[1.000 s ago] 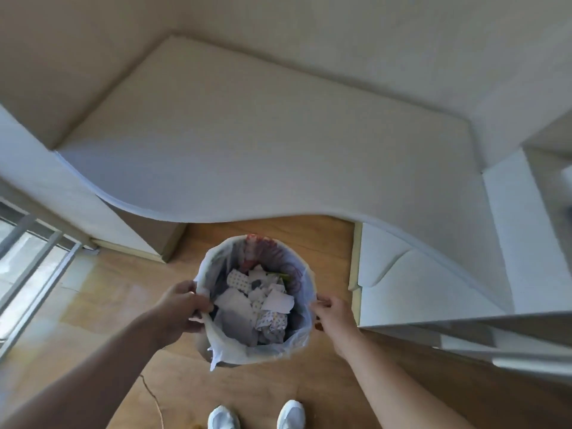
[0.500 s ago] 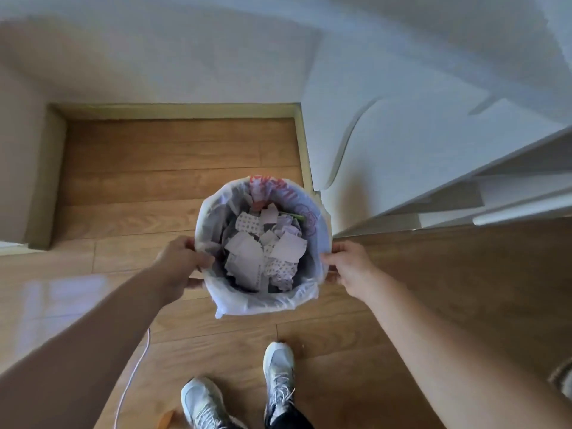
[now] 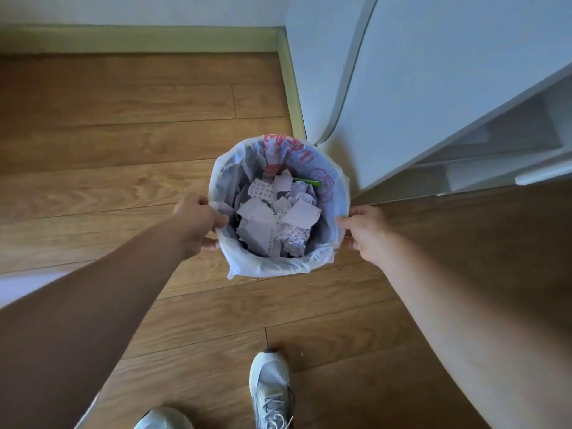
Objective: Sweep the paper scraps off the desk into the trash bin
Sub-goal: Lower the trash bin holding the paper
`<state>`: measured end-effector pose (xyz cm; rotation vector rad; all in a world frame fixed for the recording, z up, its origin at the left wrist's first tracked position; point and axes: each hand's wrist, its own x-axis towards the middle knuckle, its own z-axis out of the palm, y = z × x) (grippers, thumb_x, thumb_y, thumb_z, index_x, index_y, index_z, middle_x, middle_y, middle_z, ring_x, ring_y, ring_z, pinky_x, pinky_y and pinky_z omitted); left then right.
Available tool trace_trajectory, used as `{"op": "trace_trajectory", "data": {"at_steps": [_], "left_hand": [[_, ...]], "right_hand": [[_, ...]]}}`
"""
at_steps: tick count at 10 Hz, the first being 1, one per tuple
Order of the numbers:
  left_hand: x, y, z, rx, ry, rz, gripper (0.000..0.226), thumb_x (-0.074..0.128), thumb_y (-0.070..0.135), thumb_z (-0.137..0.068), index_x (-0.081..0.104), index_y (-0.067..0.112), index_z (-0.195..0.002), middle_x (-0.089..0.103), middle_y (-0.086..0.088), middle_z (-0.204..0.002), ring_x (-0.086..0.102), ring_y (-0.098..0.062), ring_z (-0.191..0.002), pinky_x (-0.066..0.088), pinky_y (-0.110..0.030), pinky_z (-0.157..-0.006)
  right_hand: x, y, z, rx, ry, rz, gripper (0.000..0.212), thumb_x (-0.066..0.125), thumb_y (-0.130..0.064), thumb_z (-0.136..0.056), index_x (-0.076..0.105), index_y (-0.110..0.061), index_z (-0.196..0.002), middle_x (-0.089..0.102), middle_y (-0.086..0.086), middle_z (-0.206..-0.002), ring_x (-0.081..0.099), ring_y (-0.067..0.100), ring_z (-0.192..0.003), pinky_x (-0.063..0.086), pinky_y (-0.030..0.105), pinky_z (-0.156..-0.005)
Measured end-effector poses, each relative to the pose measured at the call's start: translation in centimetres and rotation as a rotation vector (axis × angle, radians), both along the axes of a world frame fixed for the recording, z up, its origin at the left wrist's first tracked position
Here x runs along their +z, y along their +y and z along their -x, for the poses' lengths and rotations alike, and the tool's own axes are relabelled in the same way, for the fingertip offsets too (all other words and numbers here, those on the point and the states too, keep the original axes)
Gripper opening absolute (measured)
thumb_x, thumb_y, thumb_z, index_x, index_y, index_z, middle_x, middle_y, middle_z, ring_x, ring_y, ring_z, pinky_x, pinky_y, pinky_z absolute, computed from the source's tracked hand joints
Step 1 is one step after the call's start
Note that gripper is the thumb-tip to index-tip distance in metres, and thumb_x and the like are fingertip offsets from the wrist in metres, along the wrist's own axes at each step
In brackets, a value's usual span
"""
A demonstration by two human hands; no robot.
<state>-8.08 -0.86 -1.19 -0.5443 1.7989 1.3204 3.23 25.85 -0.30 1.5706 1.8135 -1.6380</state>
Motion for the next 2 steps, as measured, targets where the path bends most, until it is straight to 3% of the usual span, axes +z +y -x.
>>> {"op": "trace_trajectory", "data": {"at_steps": [2], "left_hand": [[1.2, -1.1, -0.8, 0.020, 0.007, 0.007, 0.025, 0.074, 0.002, -0.077, 0.059, 0.011, -0.095, 0.065, -0.009, -0.094, 0.062, -0.021, -0.075, 0.056, -0.032, -0.046]], "right_hand": [[0.8, -0.3, 0.1, 0.020, 0.003, -0.039, 0.019, 0.071, -0.006, -0.082, 0.056, -0.011, -0.091, 0.068, 0.019, -0.104, 0.068, 0.033, -0.087, 0.060, 0.045, -0.075]]}}
